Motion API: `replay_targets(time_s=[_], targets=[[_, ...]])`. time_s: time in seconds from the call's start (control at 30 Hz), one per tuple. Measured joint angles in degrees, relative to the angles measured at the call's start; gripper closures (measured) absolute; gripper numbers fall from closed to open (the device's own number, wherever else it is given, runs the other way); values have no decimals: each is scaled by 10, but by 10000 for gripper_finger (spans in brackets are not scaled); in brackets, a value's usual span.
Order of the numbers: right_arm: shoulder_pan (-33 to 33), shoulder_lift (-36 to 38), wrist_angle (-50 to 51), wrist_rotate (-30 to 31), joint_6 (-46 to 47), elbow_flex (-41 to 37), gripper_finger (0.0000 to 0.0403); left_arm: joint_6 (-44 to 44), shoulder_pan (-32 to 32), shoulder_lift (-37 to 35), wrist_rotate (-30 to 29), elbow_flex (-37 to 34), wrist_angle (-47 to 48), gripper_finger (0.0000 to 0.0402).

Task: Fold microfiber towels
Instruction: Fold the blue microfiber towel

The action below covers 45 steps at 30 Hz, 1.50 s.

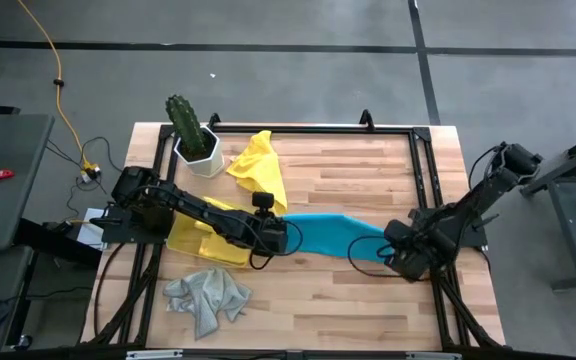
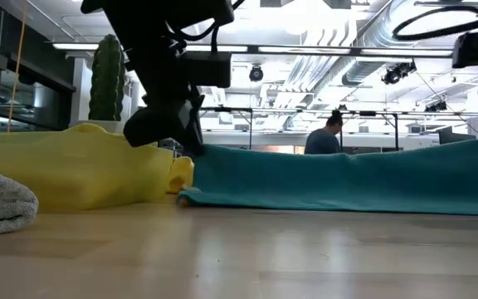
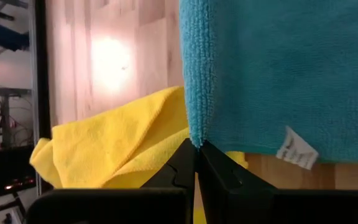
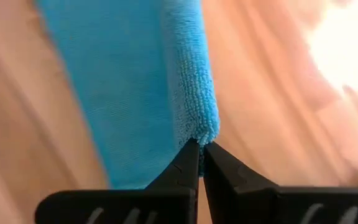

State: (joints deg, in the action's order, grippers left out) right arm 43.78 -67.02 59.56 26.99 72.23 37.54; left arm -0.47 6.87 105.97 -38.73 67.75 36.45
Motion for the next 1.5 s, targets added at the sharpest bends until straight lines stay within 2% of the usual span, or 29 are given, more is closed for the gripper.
replay_targets(time_s=[0.23,0.43,0.67,0.9,1.23,1.37,1.5], targets=[[58,-12,-17,-2,14,7,403,50,-1,0,20,0,-5,401],[88,-12,-19,-7,14,7,403,86,-3,0,103,0,-5,401],[93,-13,-18,-15,14,6,403,86,11,0,164,0,-5,401],[93,-13,-20,-41,12,6,403,82,11,4,190,0,-7,400],[93,-13,-49,-50,13,6,401,82,11,4,250,0,-7,376],[93,-13,-69,-62,13,5,371,82,11,4,276,0,-7,360],[88,-13,-73,-100,13,10,305,76,10,4,298,2,-5,334]])
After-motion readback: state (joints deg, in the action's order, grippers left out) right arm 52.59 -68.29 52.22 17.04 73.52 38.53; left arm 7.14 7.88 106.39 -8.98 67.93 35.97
